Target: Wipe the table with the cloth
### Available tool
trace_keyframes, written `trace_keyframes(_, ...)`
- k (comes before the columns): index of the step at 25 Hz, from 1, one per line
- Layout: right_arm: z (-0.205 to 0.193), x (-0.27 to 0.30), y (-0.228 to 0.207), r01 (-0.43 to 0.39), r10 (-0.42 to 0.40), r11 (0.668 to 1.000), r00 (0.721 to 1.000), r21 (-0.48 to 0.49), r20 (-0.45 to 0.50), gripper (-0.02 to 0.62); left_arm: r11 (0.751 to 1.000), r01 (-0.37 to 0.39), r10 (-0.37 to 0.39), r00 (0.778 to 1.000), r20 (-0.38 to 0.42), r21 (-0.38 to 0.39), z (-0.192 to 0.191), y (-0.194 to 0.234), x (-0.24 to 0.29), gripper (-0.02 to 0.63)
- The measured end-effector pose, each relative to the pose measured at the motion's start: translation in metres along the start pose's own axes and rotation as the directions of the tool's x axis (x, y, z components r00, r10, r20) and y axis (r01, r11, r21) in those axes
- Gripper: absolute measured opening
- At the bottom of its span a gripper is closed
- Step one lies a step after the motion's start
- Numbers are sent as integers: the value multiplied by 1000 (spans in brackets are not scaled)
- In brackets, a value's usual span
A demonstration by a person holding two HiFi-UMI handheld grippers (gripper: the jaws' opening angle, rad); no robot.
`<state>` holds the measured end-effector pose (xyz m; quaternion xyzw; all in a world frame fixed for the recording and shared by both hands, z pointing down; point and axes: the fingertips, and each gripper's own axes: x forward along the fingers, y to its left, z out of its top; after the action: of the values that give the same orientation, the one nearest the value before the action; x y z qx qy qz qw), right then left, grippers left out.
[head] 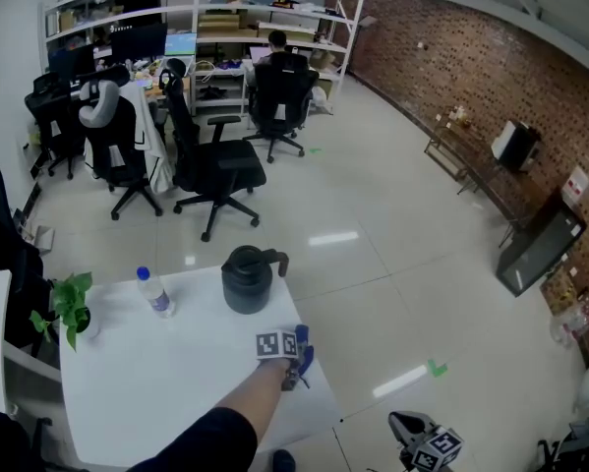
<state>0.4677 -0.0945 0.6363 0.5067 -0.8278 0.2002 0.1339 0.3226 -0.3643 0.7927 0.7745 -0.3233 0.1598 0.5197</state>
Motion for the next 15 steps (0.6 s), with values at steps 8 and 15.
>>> trace_keyframes(8,42,26,-46,55,-52,997,997,-50,60,12,999,-46,46,999,8,-8,4,30,-35,78)
trace_keyframes(15,71,60,-74,78,-72,995,993,-66,96,12,991,-132,133,991,34,-23,12,75,-85,78)
